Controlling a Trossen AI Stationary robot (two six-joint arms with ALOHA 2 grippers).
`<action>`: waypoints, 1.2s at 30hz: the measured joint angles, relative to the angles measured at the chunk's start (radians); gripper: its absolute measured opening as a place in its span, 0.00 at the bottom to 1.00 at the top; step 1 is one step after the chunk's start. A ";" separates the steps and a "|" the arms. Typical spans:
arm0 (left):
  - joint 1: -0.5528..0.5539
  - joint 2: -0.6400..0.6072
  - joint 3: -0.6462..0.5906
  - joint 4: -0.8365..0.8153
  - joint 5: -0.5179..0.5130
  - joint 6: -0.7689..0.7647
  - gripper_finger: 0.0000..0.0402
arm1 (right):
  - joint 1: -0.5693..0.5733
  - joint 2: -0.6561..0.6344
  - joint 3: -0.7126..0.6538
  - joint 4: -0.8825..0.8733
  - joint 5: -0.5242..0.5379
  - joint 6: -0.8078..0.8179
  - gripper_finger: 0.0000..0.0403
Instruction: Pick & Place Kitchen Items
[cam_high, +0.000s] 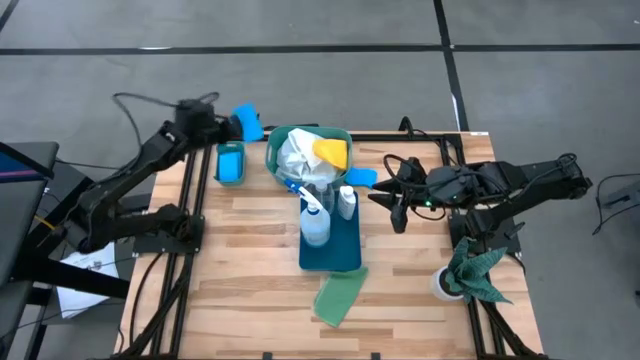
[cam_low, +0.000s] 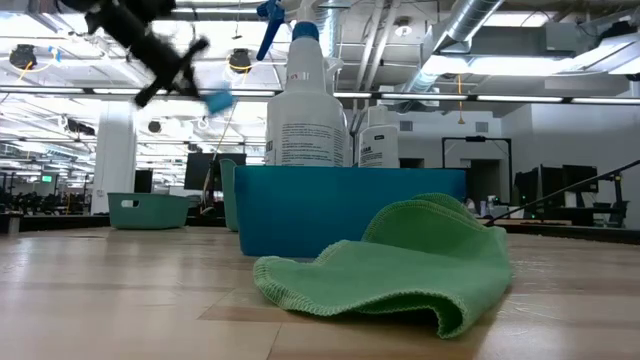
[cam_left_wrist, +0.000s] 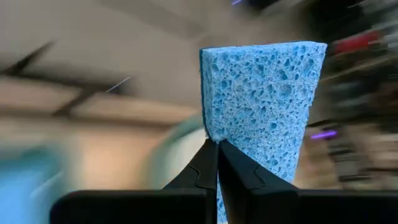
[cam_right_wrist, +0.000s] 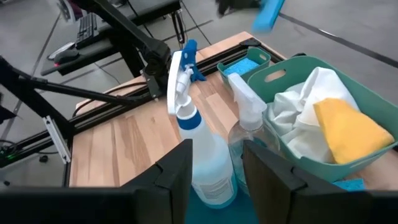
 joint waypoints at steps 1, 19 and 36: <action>-0.006 -0.018 0.000 0.089 0.032 0.000 0.00 | 0.000 0.000 0.000 0.000 -0.002 -0.008 0.33; 0.028 0.319 0.459 0.142 0.018 0.176 0.00 | -0.075 0.000 0.000 0.021 -0.062 -0.043 0.33; 0.027 0.482 0.529 -0.469 -0.639 0.399 0.00 | -0.187 0.000 0.000 0.018 -0.125 -0.023 0.33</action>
